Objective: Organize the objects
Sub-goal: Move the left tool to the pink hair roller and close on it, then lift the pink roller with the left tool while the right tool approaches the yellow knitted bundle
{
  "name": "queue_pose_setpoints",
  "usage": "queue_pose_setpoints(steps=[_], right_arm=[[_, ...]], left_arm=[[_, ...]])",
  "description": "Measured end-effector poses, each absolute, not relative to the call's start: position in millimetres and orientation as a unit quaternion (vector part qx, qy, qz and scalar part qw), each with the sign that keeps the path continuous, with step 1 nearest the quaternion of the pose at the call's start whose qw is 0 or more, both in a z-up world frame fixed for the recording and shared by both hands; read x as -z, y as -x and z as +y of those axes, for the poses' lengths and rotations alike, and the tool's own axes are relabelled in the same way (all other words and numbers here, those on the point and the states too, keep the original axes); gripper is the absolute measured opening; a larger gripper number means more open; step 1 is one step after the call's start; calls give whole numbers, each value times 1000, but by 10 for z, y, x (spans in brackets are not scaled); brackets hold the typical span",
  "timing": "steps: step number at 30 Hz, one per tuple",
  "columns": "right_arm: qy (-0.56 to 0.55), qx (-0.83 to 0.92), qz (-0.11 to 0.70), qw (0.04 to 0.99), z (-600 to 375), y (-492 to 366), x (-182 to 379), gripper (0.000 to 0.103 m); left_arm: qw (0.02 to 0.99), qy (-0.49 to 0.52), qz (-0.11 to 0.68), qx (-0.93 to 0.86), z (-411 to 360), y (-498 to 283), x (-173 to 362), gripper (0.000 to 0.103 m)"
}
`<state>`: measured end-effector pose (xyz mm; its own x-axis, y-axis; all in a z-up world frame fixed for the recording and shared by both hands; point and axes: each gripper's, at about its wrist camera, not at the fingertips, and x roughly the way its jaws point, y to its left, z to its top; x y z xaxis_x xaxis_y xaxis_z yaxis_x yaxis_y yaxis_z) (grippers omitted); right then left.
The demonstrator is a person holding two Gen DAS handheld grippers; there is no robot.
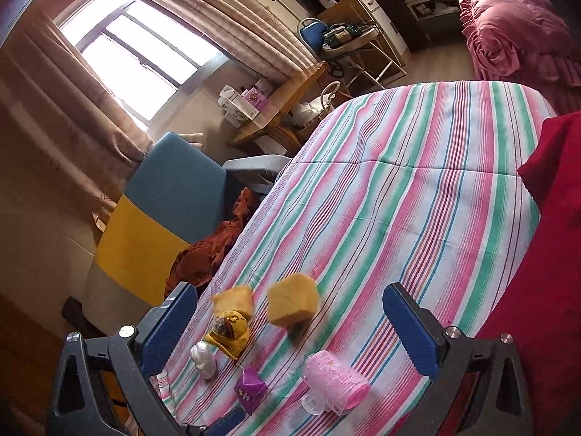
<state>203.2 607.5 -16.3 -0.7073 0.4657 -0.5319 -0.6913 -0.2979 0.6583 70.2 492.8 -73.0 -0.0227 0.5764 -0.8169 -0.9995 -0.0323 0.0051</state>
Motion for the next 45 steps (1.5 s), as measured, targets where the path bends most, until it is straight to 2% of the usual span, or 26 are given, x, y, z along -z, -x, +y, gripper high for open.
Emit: queue_pose_setpoints(steps=[8,9,11,13,23,32,45], right_arm=[[127,-789,488,350,6154,-2018,243,103],[127,-788,491,350,6162,-2019,251,103],[131,-786,494,348,6174,-2007,270,103],[137,-787,494,345,6177,-1978,282,103],[201,-785,492,319,6165,-1735,430,103],[304,-786,472,259,5978,-1287,665,103],[412,-797,367,244,5640,-829,846,103]], left_arm=[[635,330,346,-607,5363,-782,956,78],[633,334,348,-605,5395,-779,993,76],[629,342,348,-605,5426,-767,1060,68],[631,343,335,-610,5390,-751,1061,67],[572,383,280,-670,4429,-652,966,67],[451,394,245,-762,3236,-299,1017,66],[457,392,179,-778,3043,-259,1170,67]])
